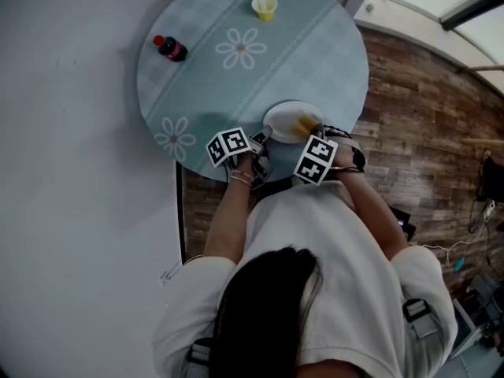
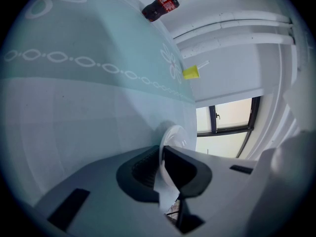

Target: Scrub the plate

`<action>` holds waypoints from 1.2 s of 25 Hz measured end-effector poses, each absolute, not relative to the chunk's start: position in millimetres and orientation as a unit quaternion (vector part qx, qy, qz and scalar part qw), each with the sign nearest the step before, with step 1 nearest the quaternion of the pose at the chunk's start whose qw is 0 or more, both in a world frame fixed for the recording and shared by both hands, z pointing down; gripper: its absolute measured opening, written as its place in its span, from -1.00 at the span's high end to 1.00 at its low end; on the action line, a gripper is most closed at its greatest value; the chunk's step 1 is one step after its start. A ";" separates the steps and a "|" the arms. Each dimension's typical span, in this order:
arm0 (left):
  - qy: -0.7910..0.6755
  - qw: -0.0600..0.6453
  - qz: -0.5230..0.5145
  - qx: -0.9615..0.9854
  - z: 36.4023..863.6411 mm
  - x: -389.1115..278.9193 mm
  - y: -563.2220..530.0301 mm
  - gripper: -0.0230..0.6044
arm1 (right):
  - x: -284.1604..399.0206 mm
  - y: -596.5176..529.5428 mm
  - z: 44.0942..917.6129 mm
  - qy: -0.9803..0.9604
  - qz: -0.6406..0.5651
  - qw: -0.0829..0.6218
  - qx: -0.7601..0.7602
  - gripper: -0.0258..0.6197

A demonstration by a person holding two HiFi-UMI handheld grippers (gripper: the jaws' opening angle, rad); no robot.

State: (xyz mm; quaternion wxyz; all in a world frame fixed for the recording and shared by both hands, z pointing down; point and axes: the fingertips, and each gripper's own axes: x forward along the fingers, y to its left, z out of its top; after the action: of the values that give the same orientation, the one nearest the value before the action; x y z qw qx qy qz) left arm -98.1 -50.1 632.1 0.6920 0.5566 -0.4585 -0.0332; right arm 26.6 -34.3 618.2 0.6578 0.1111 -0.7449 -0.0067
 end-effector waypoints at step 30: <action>-0.461 0.690 -0.035 0.557 632.6 -98.3 -49.5 0.80 | 12.7 -89.5 625.9 -0.752 0.000 0.629 0.196 0.73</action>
State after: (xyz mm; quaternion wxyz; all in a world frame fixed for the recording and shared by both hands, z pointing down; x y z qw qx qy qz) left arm -98.3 -49.5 632.6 0.6902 0.5568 -0.4608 -0.0355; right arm 12.7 -89.5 625.9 0.6289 0.1963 -0.7523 -0.0004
